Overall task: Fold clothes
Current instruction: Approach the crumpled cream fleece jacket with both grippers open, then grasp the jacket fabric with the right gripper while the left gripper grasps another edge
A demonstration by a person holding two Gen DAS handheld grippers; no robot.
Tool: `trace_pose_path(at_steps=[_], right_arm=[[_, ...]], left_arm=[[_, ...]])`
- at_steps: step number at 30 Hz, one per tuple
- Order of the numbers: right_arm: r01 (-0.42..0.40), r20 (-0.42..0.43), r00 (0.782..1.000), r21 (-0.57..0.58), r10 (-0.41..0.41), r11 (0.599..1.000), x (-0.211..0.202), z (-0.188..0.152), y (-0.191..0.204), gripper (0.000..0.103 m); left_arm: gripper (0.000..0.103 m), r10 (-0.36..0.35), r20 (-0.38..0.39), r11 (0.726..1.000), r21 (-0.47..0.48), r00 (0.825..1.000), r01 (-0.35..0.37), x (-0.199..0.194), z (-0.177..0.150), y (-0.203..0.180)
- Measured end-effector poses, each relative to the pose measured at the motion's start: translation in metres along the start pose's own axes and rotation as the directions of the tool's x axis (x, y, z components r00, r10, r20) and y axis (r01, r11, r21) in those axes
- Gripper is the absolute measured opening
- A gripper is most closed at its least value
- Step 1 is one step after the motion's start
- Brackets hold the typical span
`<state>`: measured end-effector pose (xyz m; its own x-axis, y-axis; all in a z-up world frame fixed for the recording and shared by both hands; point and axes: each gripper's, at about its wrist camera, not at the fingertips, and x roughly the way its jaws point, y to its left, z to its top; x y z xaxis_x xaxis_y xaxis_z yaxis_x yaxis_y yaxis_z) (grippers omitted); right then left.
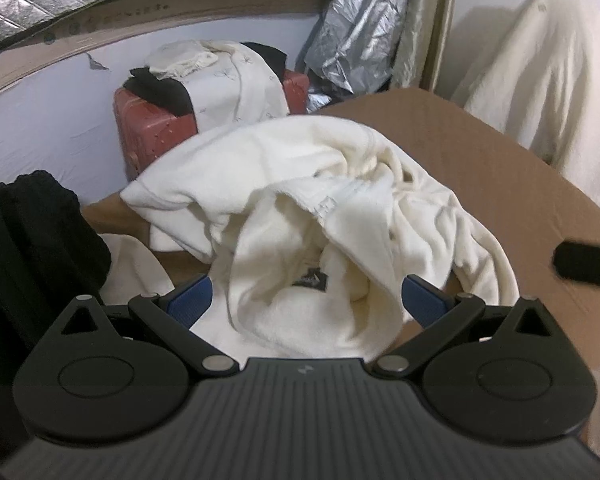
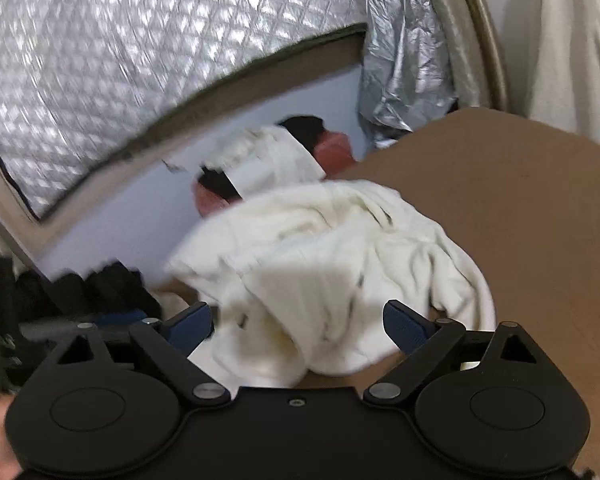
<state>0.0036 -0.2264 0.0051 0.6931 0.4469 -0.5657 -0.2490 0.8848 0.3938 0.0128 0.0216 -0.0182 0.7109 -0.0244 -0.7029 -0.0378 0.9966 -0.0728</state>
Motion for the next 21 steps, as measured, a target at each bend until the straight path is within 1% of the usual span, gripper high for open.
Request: trace_pose_path(at_steps=[2, 3, 5, 6, 7, 8, 9, 10, 11, 12, 13, 14, 15, 16, 18, 20, 21], right_arm=[[0.006, -0.007, 1.0, -0.03, -0.007, 1.0, 0.009, 0.011, -0.007, 0.095], [0.01, -0.011, 1.0, -0.045, -0.01, 0.999, 0.014, 0.016, -0.011, 0.095], [0.041, -0.02, 0.999, -0.088, -0.043, 0.995, 0.032, 0.028, -0.021, 0.095], [0.049, -0.028, 0.998, -0.115, -0.053, 0.992, 0.043, 0.033, -0.024, 0.094], [0.074, -0.038, 0.996, -0.157, -0.081, 0.985, 0.057, 0.038, -0.027, 0.088], [0.102, -0.042, 0.993, -0.195, -0.113, 0.975, 0.067, 0.042, -0.029, 0.085], [0.145, -0.04, 0.986, -0.27, -0.162, 0.952, 0.082, 0.045, -0.031, 0.077], [0.156, -0.043, 0.983, -0.298, -0.176, 0.942, 0.094, 0.048, -0.038, 0.067], [0.165, -0.045, 0.981, -0.325, -0.189, 0.931, 0.105, 0.05, -0.044, 0.062], [0.155, -0.055, 0.982, -0.309, -0.18, 0.938, 0.113, 0.052, -0.054, 0.057], [0.144, -0.065, 0.983, -0.291, -0.17, 0.946, 0.121, 0.053, -0.063, 0.053], [0.139, -0.07, 0.984, -0.263, -0.162, 0.955, 0.126, 0.053, -0.074, 0.051], [0.134, -0.074, 0.985, -0.235, -0.155, 0.963, 0.132, 0.052, -0.084, 0.045], [0.128, -0.078, 0.986, -0.206, -0.147, 0.97, 0.138, 0.052, -0.094, 0.044], [0.119, -0.082, 0.988, -0.155, -0.133, 0.981, 0.142, 0.048, -0.108, 0.045], [0.106, -0.079, 0.99, -0.098, -0.114, 0.99, 0.143, 0.049, -0.121, 0.049], [0.103, -0.072, 0.992, -0.07, -0.108, 0.992, 0.143, 0.05, -0.128, 0.057]], left_arm=[[0.102, 0.025, 0.014, 1.0, 0.002, 1.0, -0.025, 0.004, 0.002, 0.002], [0.101, 0.049, 0.02, 0.999, 0.005, 0.999, -0.049, 0.008, 0.003, 0.003], [0.1, 0.085, 0.035, 0.996, 0.009, 0.996, -0.085, 0.017, 0.005, 0.006], [0.095, 0.1, 0.041, 0.995, 0.009, 0.994, -0.1, 0.021, 0.006, 0.007], [0.086, 0.113, 0.041, 0.994, 0.007, 0.993, -0.113, 0.026, 0.007, 0.01], [0.084, 0.116, 0.034, 0.993, 0.002, 0.993, -0.116, 0.031, 0.008, 0.012], [0.082, 0.109, 0.022, 0.994, -0.009, 0.994, -0.109, 0.036, 0.009, 0.015], [0.079, 0.096, 0.012, 0.995, -0.024, 0.995, -0.096, 0.04, 0.009, 0.018], [0.077, 0.073, 0.003, 0.996, -0.044, 0.997, -0.073, 0.044, 0.009, 0.021], [0.074, 0.05, -0.005, 0.997, -0.064, 0.999, -0.05, 0.049, 0.009, 0.024], [0.071, 0.026, -0.013, 0.996, -0.085, 1.0, -0.027, 0.053, 0.009, 0.027], [0.069, 0.006, -0.022, 0.994, -0.105, 1.0, -0.008, 0.058, 0.009, 0.029], [0.069, -0.004, -0.033, 0.992, -0.122, 0.999, 0.0, 0.063, 0.009, 0.03], [0.069, -0.008, -0.041, 0.991, -0.137, 0.999, 0.002, 0.069, 0.009, 0.032], [0.069, 0.003, -0.042, 0.986, -0.166, 0.999, -0.01, 0.078, 0.009, 0.036], [0.069, 0.021, -0.037, 0.981, -0.194, 0.999, -0.028, 0.086, 0.01, 0.04], [0.069, 0.033, -0.034, 0.979, -0.202, 0.999, -0.039, 0.09, 0.01, 0.041]])
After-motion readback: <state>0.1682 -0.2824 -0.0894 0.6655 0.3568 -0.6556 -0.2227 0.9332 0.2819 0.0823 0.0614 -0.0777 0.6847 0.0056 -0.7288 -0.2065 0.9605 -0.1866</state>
